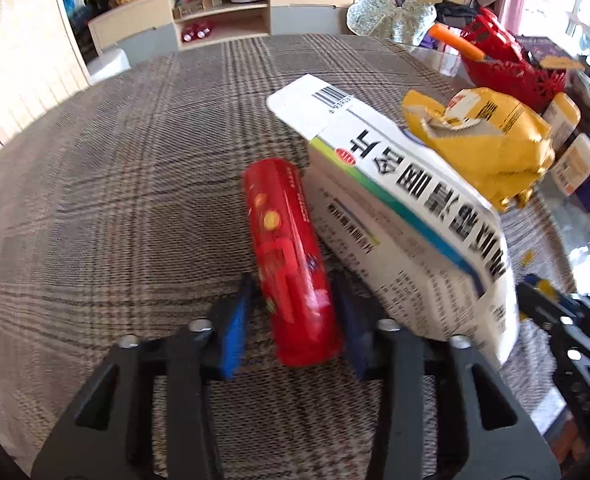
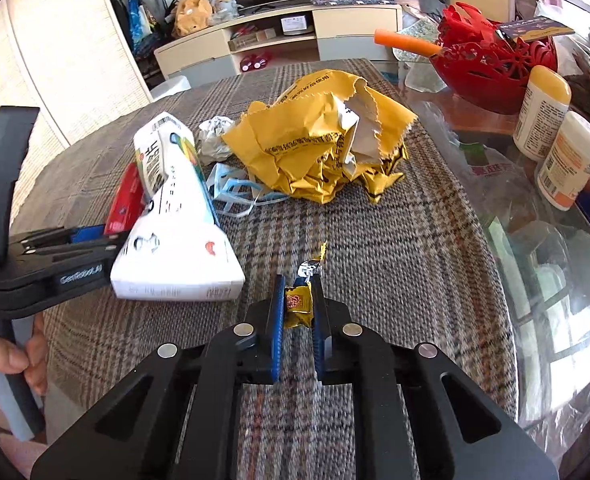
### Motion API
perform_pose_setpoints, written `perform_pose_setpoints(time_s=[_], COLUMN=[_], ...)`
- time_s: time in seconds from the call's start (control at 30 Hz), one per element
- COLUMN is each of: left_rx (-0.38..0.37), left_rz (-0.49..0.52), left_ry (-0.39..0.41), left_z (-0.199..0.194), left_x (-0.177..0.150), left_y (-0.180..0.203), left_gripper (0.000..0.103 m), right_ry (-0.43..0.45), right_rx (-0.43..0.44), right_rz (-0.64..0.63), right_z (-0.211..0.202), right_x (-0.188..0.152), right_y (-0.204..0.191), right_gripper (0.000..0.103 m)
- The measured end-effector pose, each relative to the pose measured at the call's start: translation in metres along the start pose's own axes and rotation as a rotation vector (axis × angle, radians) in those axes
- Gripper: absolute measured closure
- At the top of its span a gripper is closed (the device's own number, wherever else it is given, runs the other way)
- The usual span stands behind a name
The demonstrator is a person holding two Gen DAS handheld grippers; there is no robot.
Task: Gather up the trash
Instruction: 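Grasp the red bottle with the left tool while the right grasps a small yellow wrapper, then carry the red bottle and yellow wrapper to the bin and release both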
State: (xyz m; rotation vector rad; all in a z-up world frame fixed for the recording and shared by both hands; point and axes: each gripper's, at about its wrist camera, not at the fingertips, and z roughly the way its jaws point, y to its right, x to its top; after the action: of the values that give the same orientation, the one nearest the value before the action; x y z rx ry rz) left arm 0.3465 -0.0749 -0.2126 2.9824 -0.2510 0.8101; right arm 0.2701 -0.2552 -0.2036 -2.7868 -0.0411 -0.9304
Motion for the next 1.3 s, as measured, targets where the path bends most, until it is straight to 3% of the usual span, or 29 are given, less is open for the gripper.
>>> perform_pose_setpoints(time_s=[0.4,0.87,1.07,1.3], left_rx=[-0.047,-0.152,-0.19,-0.266], left_rz=[-0.002,0.005,0.018,-0.026], left_ry=[0.02,0.031,0.003,-0.084], left_z=[-0.038,-0.109,-0.109,-0.079], left_x=[-0.065,-0.186,-0.224,-0.259], left_y=[-0.016,-0.005,0.006,0.003], left_gripper=[0.076,0.076,0.076,0.076], right_ry=[-0.021,-0.024,-0.055,-0.092], right_rx=[0.034,0.064,0.061,0.013], right_rz=[0.009,0.015,-0.008,-0.037], right_z=[-0.04,-0.096,-0.094,-0.075], right_x=[-0.059,-0.131,-0.156,-0.184], right_y=[-0.008,-0.033,-0.049,-0.062], right_gripper=[0.091,0.091,0.091,0.091])
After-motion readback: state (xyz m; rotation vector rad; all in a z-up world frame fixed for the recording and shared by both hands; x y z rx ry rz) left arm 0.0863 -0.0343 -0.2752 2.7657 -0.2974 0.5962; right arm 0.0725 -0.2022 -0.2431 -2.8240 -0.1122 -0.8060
